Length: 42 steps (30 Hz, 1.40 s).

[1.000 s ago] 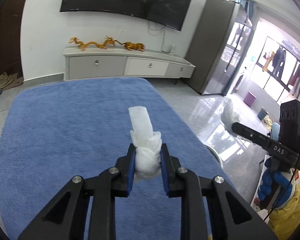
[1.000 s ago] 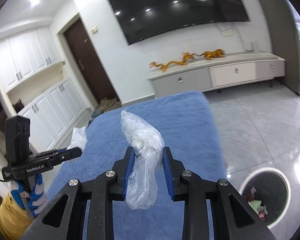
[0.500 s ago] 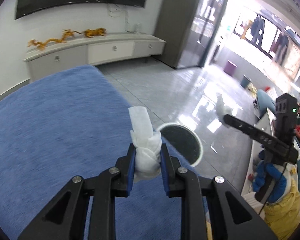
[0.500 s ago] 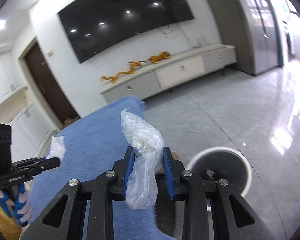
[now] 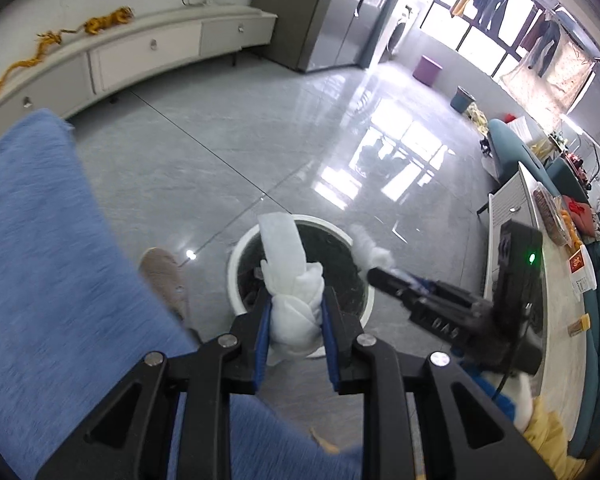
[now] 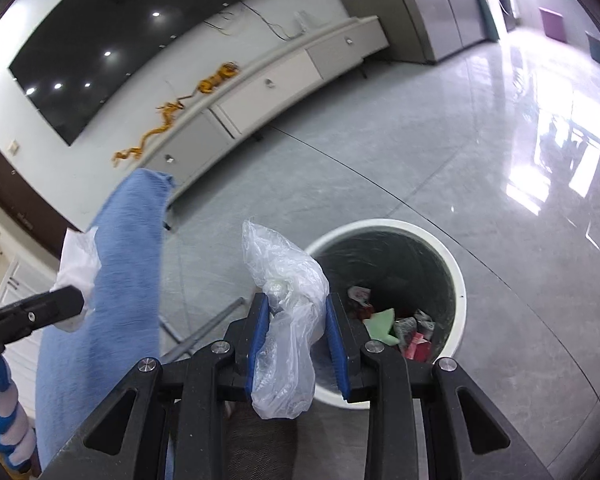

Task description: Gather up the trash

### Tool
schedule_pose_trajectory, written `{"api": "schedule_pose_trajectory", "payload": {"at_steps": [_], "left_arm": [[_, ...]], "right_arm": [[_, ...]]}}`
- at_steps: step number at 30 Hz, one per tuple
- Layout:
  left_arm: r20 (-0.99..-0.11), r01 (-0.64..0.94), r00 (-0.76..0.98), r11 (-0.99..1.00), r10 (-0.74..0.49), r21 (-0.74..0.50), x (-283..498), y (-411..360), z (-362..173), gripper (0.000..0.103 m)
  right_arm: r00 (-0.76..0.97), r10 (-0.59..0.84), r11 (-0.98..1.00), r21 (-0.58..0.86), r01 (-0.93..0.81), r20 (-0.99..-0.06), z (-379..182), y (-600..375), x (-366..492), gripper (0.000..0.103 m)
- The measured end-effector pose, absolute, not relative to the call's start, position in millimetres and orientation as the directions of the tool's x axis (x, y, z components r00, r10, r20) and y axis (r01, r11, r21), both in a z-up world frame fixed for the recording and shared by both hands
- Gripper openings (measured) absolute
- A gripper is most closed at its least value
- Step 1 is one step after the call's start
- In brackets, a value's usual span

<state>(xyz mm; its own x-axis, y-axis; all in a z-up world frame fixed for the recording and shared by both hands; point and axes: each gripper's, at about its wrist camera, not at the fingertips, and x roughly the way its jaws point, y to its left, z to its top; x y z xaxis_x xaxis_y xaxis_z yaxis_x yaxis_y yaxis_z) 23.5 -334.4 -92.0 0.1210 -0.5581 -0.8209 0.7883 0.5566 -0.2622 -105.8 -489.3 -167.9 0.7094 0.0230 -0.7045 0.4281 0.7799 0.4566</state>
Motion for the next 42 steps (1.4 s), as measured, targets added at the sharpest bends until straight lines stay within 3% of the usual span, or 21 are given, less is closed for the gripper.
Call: {"api": "schedule_pose_trajectory", "payload": {"at_steps": [3, 5, 7, 13, 20, 27, 35, 39, 42], "left_arm": [[-0.820, 0.782, 0.081, 0.546, -0.567, -0.300, 32.5, -358.3, -101.3, 0.026], [-0.814, 0.770, 0.051, 0.542, -0.578, -0.337, 38.8, -371.4, -106.8, 0.037], [-0.806, 0.754, 0.028, 0.541, -0.592, -0.371, 42.2, -382.3, -113.2, 0.058], [-0.803, 0.731, -0.005, 0.546, -0.596, -0.410, 50.6, -392.5, -122.2, 0.059], [-0.823, 0.734, 0.129, 0.611, -0.553, -0.296, 40.6, -362.5, -115.3, 0.059], [-0.813, 0.691, 0.273, 0.693, -0.514, -0.207, 35.0, -307.6, -94.1, 0.059], [-0.746, 0.575, 0.497, 0.812, -0.443, -0.099, 20.2, -213.7, -57.1, 0.060], [-0.683, 0.515, 0.598, 0.854, -0.419, -0.072, 8.5, -168.3, -37.0, 0.071], [-0.651, 0.477, 0.645, 0.876, -0.399, -0.064, 3.5, -143.4, -23.8, 0.073]], "right_arm": [[0.694, 0.008, 0.769, 0.447, 0.456, -0.720, -179.5, -498.7, -102.2, 0.029], [0.678, -0.005, 0.762, 0.437, 0.478, -0.735, -186.2, -505.4, -99.2, 0.031], [0.662, -0.023, 0.754, 0.422, 0.503, -0.749, -191.1, -510.7, -98.6, 0.041], [0.618, -0.061, 0.741, 0.379, 0.554, -0.784, -200.3, -518.4, -99.5, 0.047], [0.619, -0.062, 0.740, 0.380, 0.555, -0.783, -192.3, -507.5, -98.1, 0.048], [0.668, -0.052, 0.816, 0.354, 0.456, -0.742, -149.9, -464.2, -84.0, 0.054], [0.740, -0.056, 0.891, 0.300, 0.340, -0.671, -88.8, -396.2, -77.8, 0.068], [0.767, -0.066, 0.925, 0.250, 0.287, -0.638, -64.8, -355.7, -78.1, 0.076], [0.780, -0.077, 0.942, 0.210, 0.260, -0.621, -51.9, -331.4, -79.5, 0.078]]}}
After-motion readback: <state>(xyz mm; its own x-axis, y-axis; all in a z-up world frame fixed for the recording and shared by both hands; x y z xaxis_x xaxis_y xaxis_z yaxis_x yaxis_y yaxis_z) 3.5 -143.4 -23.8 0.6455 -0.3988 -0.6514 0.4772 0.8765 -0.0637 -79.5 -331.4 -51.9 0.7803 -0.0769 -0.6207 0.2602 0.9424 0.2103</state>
